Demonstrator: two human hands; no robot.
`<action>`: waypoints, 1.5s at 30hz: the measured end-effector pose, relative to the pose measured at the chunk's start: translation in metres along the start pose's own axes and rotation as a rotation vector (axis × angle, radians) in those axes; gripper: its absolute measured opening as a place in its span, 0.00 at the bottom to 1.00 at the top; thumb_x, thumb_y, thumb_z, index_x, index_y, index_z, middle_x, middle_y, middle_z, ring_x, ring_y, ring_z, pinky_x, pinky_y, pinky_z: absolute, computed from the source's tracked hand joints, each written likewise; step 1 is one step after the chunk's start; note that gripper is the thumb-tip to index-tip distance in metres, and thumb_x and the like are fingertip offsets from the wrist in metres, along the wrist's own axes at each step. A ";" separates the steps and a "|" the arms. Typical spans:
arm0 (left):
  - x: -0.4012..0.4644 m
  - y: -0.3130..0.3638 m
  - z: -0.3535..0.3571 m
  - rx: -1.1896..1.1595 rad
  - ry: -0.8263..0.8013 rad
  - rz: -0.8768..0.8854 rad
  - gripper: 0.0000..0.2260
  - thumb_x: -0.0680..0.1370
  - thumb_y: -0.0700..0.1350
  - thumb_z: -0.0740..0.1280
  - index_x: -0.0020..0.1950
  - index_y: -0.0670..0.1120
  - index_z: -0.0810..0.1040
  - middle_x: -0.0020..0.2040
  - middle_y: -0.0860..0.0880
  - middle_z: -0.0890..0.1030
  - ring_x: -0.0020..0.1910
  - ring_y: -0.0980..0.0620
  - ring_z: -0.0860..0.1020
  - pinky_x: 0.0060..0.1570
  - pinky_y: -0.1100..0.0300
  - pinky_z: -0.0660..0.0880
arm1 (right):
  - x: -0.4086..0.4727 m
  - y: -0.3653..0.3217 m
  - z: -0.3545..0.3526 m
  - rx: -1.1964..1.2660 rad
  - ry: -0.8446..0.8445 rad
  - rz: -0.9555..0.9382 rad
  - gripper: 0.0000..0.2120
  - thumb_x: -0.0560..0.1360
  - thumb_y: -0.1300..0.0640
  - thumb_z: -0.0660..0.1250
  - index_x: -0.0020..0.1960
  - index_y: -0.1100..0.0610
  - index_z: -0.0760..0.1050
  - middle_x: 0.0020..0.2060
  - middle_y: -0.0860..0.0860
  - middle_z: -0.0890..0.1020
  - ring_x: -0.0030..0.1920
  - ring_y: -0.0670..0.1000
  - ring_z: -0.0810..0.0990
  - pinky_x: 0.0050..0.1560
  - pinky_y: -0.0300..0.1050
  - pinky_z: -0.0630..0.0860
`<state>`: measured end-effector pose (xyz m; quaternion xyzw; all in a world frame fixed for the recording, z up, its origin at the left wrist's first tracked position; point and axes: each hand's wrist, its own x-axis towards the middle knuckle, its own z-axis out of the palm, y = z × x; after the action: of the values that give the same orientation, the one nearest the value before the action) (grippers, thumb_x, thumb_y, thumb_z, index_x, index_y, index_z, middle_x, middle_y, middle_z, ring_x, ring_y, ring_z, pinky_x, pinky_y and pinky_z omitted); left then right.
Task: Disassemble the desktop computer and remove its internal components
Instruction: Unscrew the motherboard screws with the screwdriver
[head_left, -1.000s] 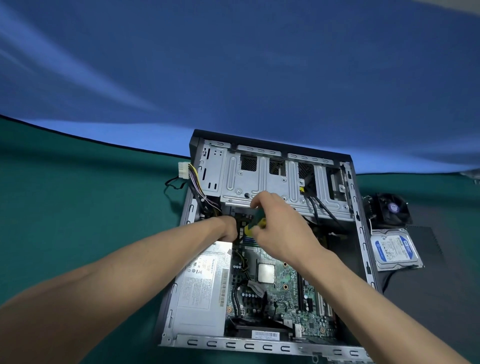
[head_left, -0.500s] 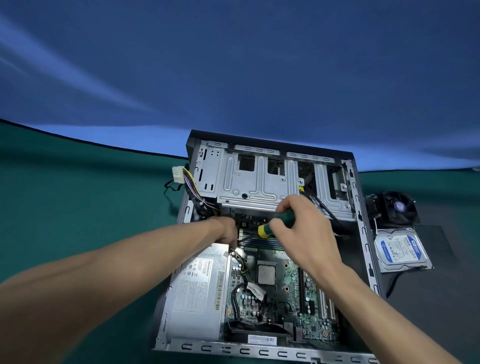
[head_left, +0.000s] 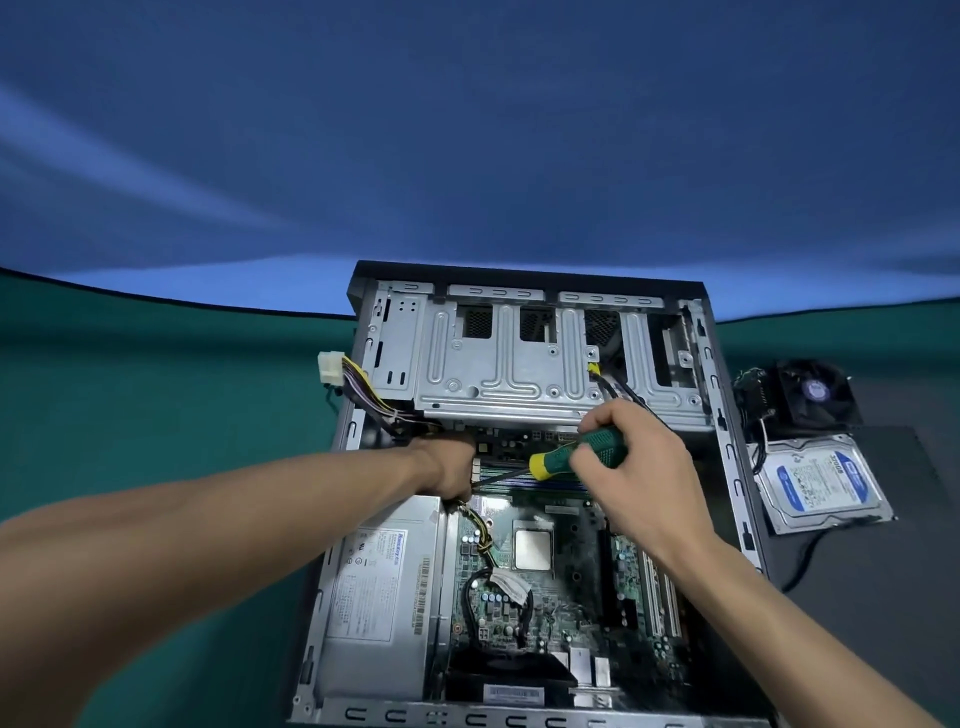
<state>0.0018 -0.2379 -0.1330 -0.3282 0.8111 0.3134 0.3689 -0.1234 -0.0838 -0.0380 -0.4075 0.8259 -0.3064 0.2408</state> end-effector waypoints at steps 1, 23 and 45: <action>-0.001 0.000 0.000 0.017 0.011 0.010 0.11 0.78 0.43 0.65 0.35 0.46 0.74 0.32 0.53 0.74 0.31 0.59 0.73 0.30 0.69 0.70 | 0.001 0.003 -0.003 -0.016 -0.022 -0.009 0.06 0.69 0.53 0.67 0.41 0.45 0.70 0.37 0.42 0.76 0.34 0.42 0.72 0.33 0.38 0.65; -0.068 0.000 -0.024 -0.095 0.203 0.144 0.13 0.75 0.45 0.66 0.33 0.46 0.68 0.32 0.47 0.69 0.34 0.49 0.70 0.37 0.58 0.70 | -0.026 0.018 -0.009 -0.626 -0.253 0.057 0.13 0.74 0.39 0.62 0.41 0.49 0.73 0.36 0.47 0.80 0.39 0.51 0.79 0.35 0.42 0.69; -0.210 0.128 -0.026 0.338 0.950 0.607 0.09 0.78 0.54 0.61 0.46 0.49 0.72 0.43 0.50 0.81 0.43 0.48 0.77 0.37 0.56 0.68 | -0.092 -0.040 -0.089 0.736 -0.070 0.016 0.11 0.76 0.60 0.67 0.35 0.56 0.76 0.27 0.52 0.79 0.21 0.49 0.71 0.25 0.38 0.70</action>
<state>0.0011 -0.1187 0.0839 -0.1226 0.9839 0.0899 -0.0938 -0.1095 0.0002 0.0657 -0.2971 0.6549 -0.5670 0.4017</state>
